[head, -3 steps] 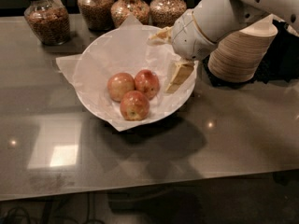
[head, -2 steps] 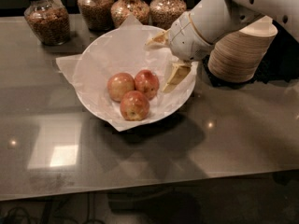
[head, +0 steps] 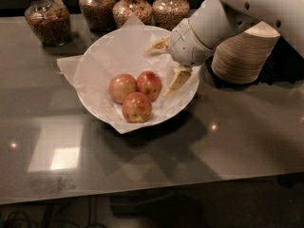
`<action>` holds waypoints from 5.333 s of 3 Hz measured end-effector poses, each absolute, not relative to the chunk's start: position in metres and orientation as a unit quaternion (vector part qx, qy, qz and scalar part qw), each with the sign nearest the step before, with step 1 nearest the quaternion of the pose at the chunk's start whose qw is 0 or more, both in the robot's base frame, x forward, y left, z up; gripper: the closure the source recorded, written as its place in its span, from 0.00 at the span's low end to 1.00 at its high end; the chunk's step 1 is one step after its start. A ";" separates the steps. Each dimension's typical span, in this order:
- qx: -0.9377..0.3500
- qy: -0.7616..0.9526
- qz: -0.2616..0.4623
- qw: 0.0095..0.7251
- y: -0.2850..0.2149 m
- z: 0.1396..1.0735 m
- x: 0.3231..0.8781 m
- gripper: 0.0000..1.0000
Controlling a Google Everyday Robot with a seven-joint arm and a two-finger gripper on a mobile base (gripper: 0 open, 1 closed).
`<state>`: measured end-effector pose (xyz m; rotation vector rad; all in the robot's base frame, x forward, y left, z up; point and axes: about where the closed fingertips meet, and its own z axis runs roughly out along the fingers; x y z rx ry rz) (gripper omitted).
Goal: Pick apple from white bowl
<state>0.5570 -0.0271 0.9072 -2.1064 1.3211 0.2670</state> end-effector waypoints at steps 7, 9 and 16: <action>-0.826 0.475 0.151 0.264 0.000 0.855 0.578 0.30; -0.826 0.475 0.151 0.264 0.000 0.855 0.578 0.72; -0.727 0.412 0.252 0.488 0.024 0.970 0.543 1.00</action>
Offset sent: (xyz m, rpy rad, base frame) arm 0.0205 0.0011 -0.0221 -0.0096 0.0267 0.0313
